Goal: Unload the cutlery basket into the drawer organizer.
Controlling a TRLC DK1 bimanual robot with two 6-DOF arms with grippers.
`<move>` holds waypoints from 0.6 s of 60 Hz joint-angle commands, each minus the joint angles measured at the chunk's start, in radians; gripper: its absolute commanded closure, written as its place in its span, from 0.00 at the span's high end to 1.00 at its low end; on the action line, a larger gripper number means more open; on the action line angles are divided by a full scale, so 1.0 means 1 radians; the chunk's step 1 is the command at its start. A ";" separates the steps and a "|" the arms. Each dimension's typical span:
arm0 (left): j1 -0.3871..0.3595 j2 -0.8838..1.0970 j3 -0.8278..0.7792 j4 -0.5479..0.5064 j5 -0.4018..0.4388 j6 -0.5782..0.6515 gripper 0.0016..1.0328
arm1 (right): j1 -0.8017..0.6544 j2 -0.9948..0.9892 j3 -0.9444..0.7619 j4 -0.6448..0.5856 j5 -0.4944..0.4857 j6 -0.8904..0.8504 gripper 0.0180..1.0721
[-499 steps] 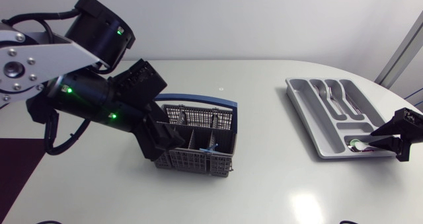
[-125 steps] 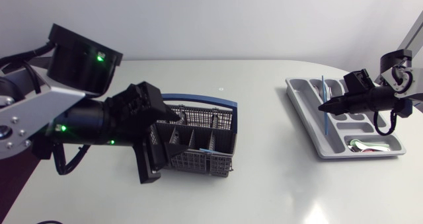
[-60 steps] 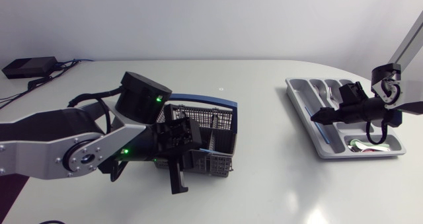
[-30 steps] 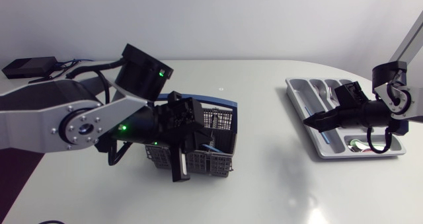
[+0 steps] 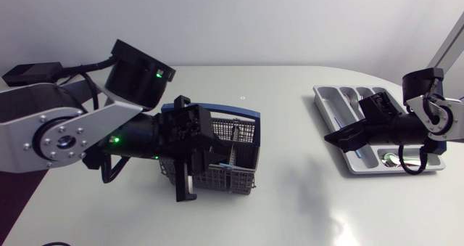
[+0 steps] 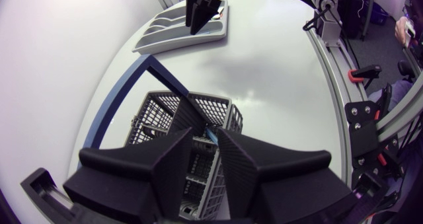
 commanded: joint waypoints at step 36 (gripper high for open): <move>0.027 0.043 -0.205 0.293 0.028 0.021 0.56 | 0.122 -0.128 -0.142 -0.006 0.001 -0.015 0.75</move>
